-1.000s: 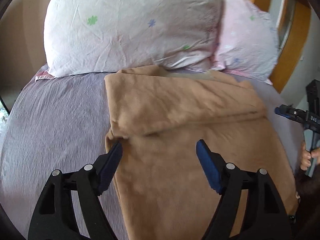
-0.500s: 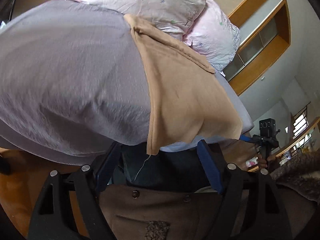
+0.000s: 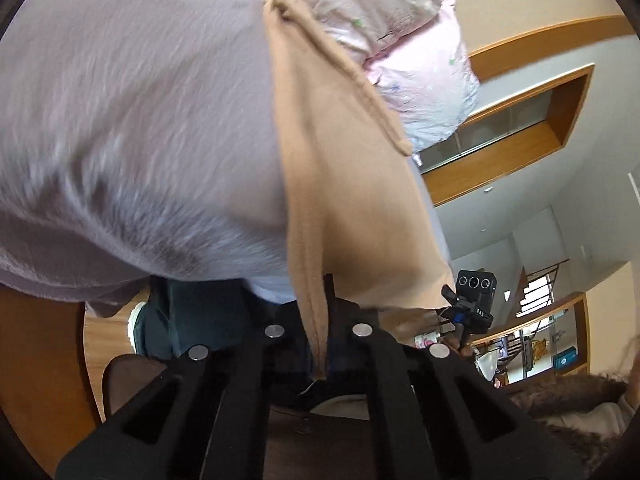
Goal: Fold small clothes
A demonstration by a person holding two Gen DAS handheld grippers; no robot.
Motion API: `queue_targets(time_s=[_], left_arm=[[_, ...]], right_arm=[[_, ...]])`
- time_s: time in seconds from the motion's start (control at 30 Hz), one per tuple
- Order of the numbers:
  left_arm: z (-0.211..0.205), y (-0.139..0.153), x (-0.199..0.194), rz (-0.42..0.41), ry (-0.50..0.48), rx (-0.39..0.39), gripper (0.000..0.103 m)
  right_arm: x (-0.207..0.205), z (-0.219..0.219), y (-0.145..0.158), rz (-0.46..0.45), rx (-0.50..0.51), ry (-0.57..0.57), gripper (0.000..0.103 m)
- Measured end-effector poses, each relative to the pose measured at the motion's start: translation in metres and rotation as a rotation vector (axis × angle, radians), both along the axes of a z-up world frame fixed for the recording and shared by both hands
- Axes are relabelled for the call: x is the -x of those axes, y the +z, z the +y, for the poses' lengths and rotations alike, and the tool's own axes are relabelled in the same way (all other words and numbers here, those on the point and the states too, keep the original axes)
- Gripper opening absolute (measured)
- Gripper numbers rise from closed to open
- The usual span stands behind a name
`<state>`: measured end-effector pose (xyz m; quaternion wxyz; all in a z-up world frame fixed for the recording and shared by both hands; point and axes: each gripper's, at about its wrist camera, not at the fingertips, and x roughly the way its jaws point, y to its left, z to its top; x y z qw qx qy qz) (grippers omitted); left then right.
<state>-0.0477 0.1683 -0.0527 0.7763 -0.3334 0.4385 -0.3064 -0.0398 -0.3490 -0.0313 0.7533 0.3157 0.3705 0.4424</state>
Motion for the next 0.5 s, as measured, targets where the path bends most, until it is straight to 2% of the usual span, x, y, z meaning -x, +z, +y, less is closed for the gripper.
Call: queue_targets(time_s=[0.13, 0.23, 0.3, 0.33, 0.4, 0.5], left_arm=[[0.005, 0.058, -0.017, -0.141, 0.021, -0.005, 0.003], [0.006, 0.102, -0.062, -0.230, 0.044, -0.066, 0.003], [0.009, 0.123, -0.106, -0.269, 0.090, -0.093, 0.003], [0.009, 0.128, -0.131, -0.271, 0.123, -0.101, 0.003], [0.013, 0.127, -0.190, -0.241, 0.195, -0.105, 0.003], [0.008, 0.097, -0.275, -0.122, 0.253, -0.158, 0.003]], right_arm=[[-0.032, 0.000, 0.074, -0.193, 0.040, -0.030, 0.008], [-0.088, 0.007, 0.124, -0.287, 0.067, -0.100, 0.008], [-0.142, 0.015, 0.149, -0.306, 0.071, -0.170, 0.008], [-0.174, 0.019, 0.156, -0.297, 0.084, -0.222, 0.008], [-0.240, 0.027, 0.152, -0.221, 0.112, -0.307, 0.008], [-0.332, 0.034, 0.102, 0.003, 0.212, -0.434, 0.008]])
